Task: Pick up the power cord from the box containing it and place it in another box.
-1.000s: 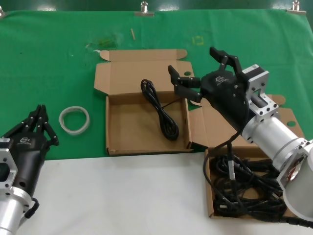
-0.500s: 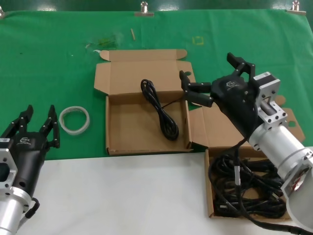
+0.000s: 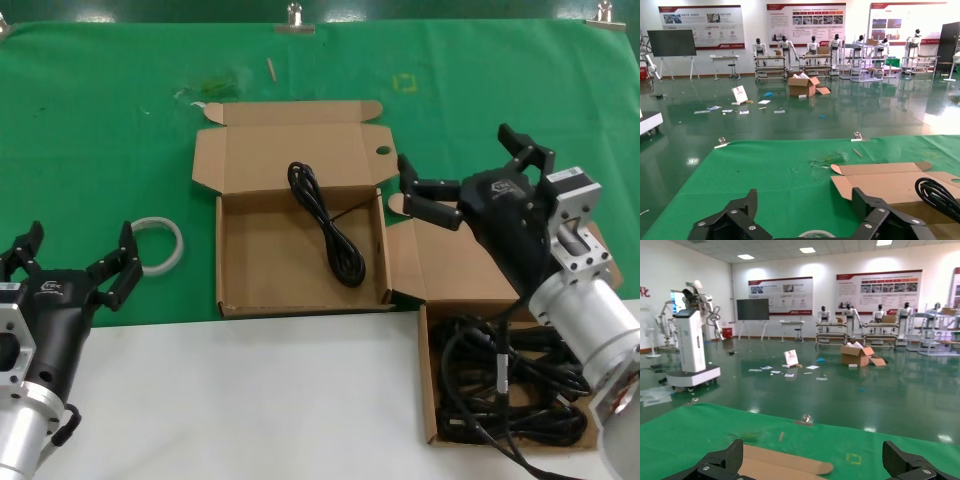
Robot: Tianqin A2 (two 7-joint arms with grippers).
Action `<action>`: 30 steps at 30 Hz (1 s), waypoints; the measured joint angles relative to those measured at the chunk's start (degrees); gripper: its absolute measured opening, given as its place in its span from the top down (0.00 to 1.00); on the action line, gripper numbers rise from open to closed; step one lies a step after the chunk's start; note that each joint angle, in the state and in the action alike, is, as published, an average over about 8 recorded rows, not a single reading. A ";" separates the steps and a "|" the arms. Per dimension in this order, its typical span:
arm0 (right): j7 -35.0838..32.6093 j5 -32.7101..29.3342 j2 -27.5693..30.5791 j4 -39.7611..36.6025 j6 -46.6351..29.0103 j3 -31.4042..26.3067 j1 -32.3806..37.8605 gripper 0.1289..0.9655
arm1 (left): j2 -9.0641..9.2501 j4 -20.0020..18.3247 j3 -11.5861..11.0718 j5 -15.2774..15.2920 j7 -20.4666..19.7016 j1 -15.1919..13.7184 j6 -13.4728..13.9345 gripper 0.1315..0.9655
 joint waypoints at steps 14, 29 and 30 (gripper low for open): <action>1.94 -5.38 -2.32 1.51 0.23 6.41 -5.46 0.00 | 0.00 0.00 0.00 -0.01 0.00 0.00 0.00 0.17; 3.99 -11.09 -4.80 3.11 0.48 13.24 -11.31 0.00 | 0.00 0.00 0.00 -0.01 0.02 0.00 0.00 0.02; 4.12 -11.47 -4.96 3.22 0.49 13.69 -11.69 0.00 | 0.00 0.00 0.00 -0.01 0.02 0.00 0.00 0.01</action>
